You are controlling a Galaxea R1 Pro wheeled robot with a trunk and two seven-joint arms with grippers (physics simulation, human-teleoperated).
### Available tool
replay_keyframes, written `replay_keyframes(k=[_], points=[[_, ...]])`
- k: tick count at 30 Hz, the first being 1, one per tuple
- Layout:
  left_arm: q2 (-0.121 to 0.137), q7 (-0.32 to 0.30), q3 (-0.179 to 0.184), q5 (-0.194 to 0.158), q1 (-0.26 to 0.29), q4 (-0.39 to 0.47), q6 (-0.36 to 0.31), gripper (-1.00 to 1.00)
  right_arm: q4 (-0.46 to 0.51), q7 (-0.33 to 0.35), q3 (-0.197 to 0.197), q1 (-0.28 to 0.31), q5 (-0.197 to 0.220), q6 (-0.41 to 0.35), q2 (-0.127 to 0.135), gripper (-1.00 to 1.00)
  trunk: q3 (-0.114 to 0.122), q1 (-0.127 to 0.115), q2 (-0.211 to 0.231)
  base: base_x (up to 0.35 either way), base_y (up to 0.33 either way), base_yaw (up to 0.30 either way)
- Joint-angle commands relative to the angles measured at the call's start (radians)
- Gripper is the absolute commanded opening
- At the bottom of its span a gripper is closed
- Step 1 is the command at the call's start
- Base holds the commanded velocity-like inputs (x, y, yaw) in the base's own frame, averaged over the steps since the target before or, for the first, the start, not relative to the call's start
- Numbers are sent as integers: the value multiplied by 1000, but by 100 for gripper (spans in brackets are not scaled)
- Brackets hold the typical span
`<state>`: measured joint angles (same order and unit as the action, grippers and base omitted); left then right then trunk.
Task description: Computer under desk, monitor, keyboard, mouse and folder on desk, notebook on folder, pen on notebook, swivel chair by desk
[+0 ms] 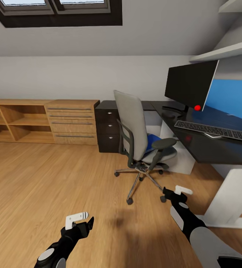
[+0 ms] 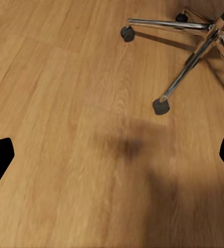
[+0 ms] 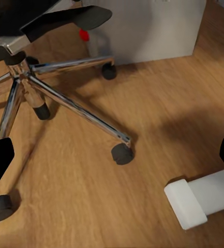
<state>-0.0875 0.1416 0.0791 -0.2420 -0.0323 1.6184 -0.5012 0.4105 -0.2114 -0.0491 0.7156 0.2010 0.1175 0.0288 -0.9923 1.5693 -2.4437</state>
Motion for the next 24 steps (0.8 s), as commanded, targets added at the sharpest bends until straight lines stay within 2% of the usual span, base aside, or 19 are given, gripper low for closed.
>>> replay_keyframes(k=[1, 9, 19, 24], points=[[0, 9, 1, -10, 0, 2, -4, 100, -1, 0, 2, 1, 11, 7, 1, 100, -1, 0, 0, 151, 0, 0], [7, 9, -1, -10, 0, 2, -5, 100, -5, 0, 2, 0, 9, 48, 9, 100, -1, 0, 0, 162, 0, 0], [8, 9, -3, -10, 0, 2, -5, 100, -4, 0, 2, -1, 9, 52, 9, 100, -1, 0, 0, 213, -2, 0], [8, 9, -10, -10, 0, 2, -5, 100, -4, 0, 2, -1, 9, 53, 10, 100, -1, 0, 0, 225, -118, 0]])
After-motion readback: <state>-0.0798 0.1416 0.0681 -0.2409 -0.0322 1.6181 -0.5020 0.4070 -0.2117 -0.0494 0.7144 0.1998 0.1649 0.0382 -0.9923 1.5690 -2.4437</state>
